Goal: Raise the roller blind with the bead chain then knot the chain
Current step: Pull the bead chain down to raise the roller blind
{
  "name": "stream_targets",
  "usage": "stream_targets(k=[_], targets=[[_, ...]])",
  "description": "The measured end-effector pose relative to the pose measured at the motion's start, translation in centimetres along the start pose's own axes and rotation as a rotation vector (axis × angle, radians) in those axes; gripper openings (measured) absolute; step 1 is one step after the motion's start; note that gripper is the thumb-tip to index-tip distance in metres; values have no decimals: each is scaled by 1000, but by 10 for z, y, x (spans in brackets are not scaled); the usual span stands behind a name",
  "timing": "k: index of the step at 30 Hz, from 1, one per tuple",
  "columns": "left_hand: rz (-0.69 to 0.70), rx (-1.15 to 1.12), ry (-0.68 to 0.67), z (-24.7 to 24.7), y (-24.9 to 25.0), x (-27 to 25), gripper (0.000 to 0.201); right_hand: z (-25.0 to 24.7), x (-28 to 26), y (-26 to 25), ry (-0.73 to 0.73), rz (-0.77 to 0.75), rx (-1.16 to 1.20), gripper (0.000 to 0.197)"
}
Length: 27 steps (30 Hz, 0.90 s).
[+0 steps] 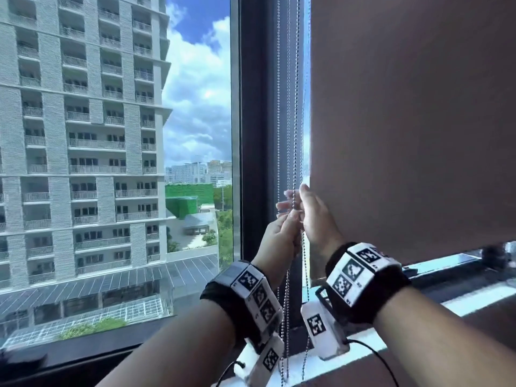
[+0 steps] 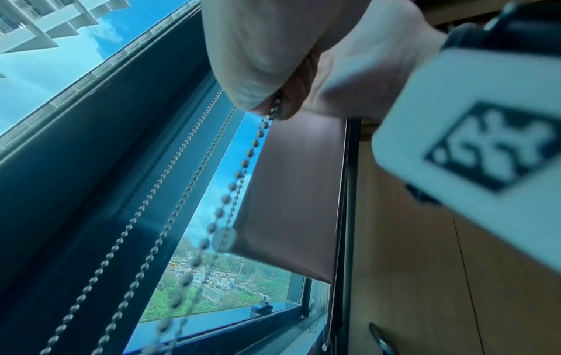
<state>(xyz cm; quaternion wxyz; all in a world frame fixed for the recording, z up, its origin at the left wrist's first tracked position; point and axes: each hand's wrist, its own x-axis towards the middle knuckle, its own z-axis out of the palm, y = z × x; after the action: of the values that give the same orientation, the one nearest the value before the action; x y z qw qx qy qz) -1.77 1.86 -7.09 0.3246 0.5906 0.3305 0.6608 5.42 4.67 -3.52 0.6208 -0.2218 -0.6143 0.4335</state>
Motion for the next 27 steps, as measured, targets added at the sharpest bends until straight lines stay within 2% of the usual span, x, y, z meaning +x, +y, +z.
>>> stream_targets(k=[6, 10, 13, 17, 19, 21, 25, 27], targets=[[-66, 26, -55, -4, -32, -17, 41, 12, 14, -49, -63, -119, -13, 35], [-135, -10, -117, -6, -52, -35, 33, 14, 10, -42, -18, -107, 32, 46], [-218, 1, -138, -6, -64, -40, 41, 13, -4, -29, -26, -146, -11, 47], [-371, -83, -96, -10, -58, -29, 65, 12, -16, -21, -73, -132, -21, 45], [-348, -141, -119, -10, -41, -19, 72, 12, -21, -15, -71, -119, -37, 45], [-258, -172, -113, -8, -17, -6, 74, 10, -26, -9, -59, -86, -24, 45], [-133, -137, -122, -5, 28, 21, 69, 1, -36, -1, -70, -51, 96, 36], [-81, -120, -130, -1, 48, 34, 58, -3, -42, 4, -78, -55, 54, 36]])
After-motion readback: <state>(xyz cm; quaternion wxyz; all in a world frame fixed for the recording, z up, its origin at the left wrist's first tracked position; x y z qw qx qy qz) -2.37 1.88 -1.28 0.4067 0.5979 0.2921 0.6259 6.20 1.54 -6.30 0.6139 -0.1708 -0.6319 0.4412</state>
